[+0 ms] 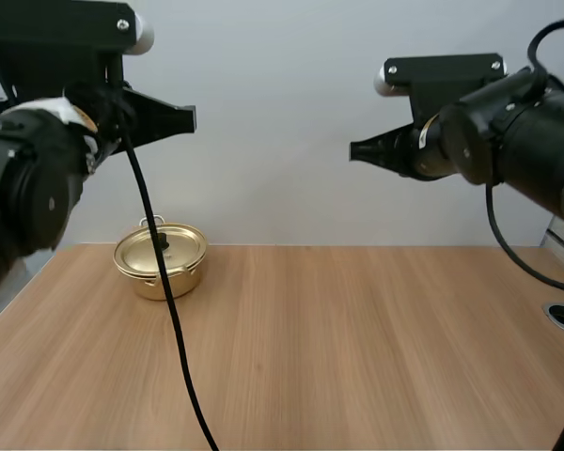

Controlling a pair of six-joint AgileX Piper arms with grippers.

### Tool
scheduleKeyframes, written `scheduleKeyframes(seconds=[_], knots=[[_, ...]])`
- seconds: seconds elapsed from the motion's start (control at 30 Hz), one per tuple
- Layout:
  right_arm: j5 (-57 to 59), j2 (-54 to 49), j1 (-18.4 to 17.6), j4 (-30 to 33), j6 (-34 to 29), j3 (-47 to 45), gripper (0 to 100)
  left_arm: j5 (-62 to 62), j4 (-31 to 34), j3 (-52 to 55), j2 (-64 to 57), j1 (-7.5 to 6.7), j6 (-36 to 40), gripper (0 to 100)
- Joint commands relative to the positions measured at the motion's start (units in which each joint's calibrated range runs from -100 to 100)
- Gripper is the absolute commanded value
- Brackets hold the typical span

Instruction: Open the pot, put the car inside, and close it

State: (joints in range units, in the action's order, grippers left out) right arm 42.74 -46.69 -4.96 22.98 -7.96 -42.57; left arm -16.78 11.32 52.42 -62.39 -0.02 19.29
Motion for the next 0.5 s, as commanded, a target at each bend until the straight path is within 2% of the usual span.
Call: scheduleKeyframes(seconds=[0.0,0.1,0.17,0.27,0.3,0.47], knots=[[-34.7,-0.2,0.0,-2.5,0.0,-34.4,0,4.4,0.2,35.5,-26.1,-0.03,0.0,0],[-28.5,-2.6,0.3,-4.2,0.0,-36.2,0,5.9,0.2,42.3,-32.3,-0.03,0.0,0],[-28.9,-5.8,1.2,-4.8,0.0,-38.1,0,5.9,0.2,45.5,-35.6,-0.03,0.0,0],[-38.3,-11.4,2.9,-3.7,0.3,-42.7,0,5.1,0.0,47.6,-37.6,-0.03,0.0,0],[-41.2,-13.2,3.5,-3.6,0.3,-44.4,0,-0.5,-0.2,47.6,-37.6,-0.03,0.0,0],[-49.7,-19.8,6.3,0.0,0.4,-51.9,0,-13.1,-3.9,47.6,-37.6,0.02,0.0,0]])
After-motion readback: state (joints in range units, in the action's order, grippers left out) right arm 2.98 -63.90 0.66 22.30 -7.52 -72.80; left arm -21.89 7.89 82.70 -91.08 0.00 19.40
